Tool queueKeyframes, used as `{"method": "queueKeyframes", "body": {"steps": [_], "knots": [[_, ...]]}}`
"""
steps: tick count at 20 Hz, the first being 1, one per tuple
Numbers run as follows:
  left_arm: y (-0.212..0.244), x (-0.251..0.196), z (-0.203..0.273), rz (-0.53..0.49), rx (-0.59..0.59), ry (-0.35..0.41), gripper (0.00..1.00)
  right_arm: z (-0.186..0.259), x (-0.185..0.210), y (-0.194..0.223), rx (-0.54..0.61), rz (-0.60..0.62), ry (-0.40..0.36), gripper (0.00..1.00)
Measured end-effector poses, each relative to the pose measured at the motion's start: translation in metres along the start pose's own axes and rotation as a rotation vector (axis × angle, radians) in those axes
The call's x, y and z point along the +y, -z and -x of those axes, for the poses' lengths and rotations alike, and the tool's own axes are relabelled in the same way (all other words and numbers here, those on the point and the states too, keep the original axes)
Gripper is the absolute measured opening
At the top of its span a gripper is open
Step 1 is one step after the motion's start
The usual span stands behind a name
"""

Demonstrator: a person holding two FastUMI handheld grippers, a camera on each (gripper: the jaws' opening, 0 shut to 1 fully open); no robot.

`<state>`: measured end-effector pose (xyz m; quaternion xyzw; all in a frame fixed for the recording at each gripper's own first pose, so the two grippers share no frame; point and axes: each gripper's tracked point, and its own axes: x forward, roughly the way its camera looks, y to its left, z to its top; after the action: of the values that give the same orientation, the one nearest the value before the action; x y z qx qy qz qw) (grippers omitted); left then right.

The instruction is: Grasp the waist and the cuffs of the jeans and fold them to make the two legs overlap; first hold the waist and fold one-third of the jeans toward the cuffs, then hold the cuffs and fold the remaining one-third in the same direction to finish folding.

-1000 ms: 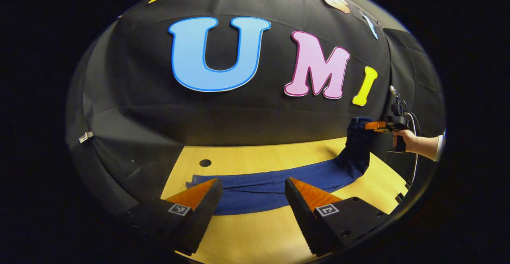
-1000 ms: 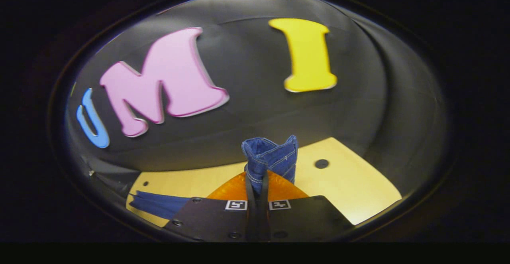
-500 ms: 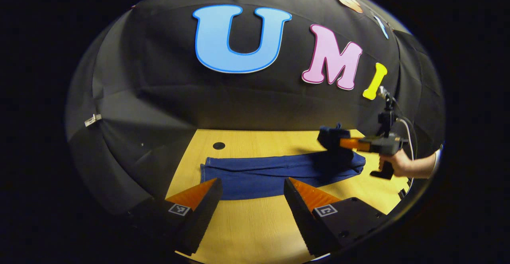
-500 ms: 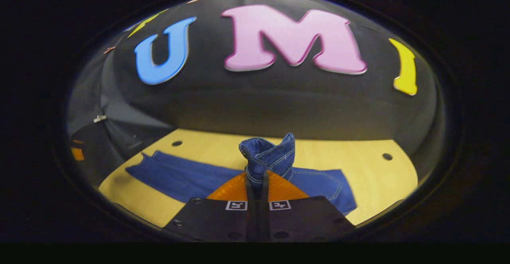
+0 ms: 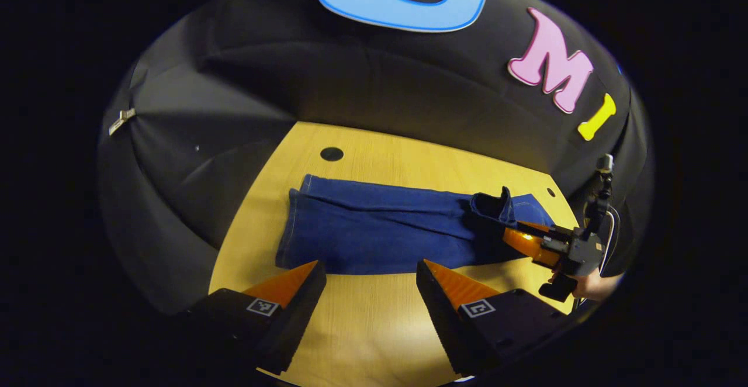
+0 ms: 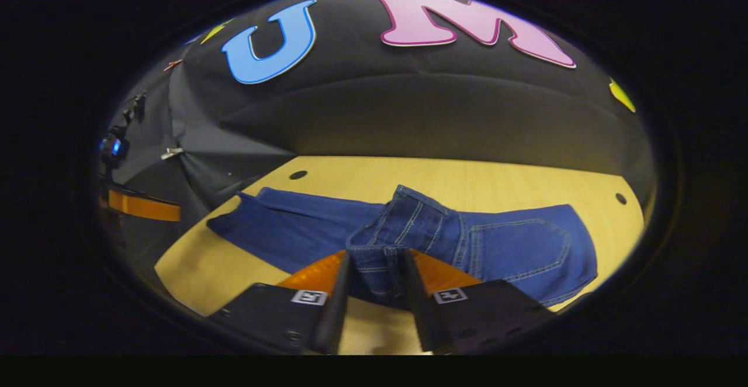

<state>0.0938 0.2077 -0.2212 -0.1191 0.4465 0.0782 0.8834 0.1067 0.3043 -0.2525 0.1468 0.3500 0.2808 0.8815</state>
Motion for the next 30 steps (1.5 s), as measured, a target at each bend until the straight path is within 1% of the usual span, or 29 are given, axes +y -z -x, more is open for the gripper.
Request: {"method": "queueKeyframes", "body": {"steps": [2, 3, 6, 8, 10, 11, 12, 14, 15, 16, 17, 18, 20, 22, 23, 24, 26, 28, 29, 30], "knots": [[-0.001, 0.013, -0.014, 0.018, 0.039, -0.022, 0.97, 0.015, 0.006, -0.004, 0.000, 0.031, -0.042, 0.80], [-0.002, 0.022, -0.020, 0.019, 0.049, -0.036, 0.97, 0.024, 0.004, -0.009, -0.013, 0.057, -0.045, 0.88], [-0.010, 0.044, -0.040, 0.008, 0.103, -0.076, 0.97, 0.064, -0.012, -0.025, -0.060, 0.090, -0.032, 0.88], [-0.011, 0.067, -0.056, -0.011, 0.150, -0.136, 0.97, 0.086, -0.025, -0.028, -0.075, 0.088, -0.017, 0.87], [-0.008, 0.079, -0.077, -0.013, 0.203, -0.154, 0.97, 0.104, -0.043, -0.022, -0.075, 0.086, 0.021, 0.87], [-0.001, 0.079, -0.086, -0.009, 0.248, -0.144, 0.97, 0.112, -0.050, -0.018, -0.069, 0.085, 0.039, 0.87], [0.009, 0.083, -0.094, -0.015, 0.286, -0.150, 0.97, 0.117, -0.058, -0.014, -0.067, 0.086, 0.056, 0.87], [0.016, 0.094, -0.102, -0.024, 0.329, -0.192, 0.97, 0.126, -0.069, -0.005, -0.053, 0.089, 0.082, 0.87], [0.018, 0.098, -0.105, -0.014, 0.338, -0.213, 0.92, 0.130, -0.075, 0.000, -0.046, 0.090, 0.093, 0.87], [0.013, 0.099, -0.103, -0.015, 0.332, -0.217, 0.97, 0.133, -0.079, 0.004, -0.038, 0.089, 0.104, 0.87], [0.018, 0.100, -0.107, -0.032, 0.336, -0.210, 0.99, 0.135, -0.083, 0.007, -0.034, 0.085, 0.118, 0.87], [0.024, 0.100, -0.102, -0.045, 0.365, -0.202, 0.99, 0.136, -0.086, 0.008, -0.032, 0.070, 0.124, 0.87], [0.021, 0.099, -0.101, -0.052, 0.371, -0.201, 1.00, 0.135, -0.085, 0.006, -0.039, 0.033, 0.129, 0.87], [0.021, 0.095, -0.102, -0.058, 0.359, -0.201, 1.00, 0.136, -0.085, -0.004, -0.064, 0.010, 0.136, 0.87], [0.021, 0.094, -0.103, -0.066, 0.354, -0.197, 0.96, 0.136, -0.086, -0.008, -0.073, -0.004, 0.140, 0.87], [0.018, 0.094, -0.103, -0.076, 0.347, -0.193, 0.99, 0.135, -0.088, -0.010, -0.079, -0.016, 0.145, 0.87], [0.018, 0.092, -0.102, -0.074, 0.348, -0.189, 0.96, 0.137, -0.092, -0.014, -0.090, -0.028, 0.156, 0.87], [0.018, 0.084, -0.105, -0.075, 0.351, -0.167, 0.90, 0.139, -0.095, -0.017, -0.097, -0.031, 0.160, 0.87], [0.019, 0.077, -0.107, -0.067, 0.339, -0.150, 0.66, 0.140, -0.095, -0.018, -0.099, -0.032, 0.159, 0.87], [0.017, 0.076, -0.109, -0.064, 0.340, -0.160, 0.43, 0.141, -0.095, -0.019, -0.100, -0.031, 0.158, 0.87]]}}
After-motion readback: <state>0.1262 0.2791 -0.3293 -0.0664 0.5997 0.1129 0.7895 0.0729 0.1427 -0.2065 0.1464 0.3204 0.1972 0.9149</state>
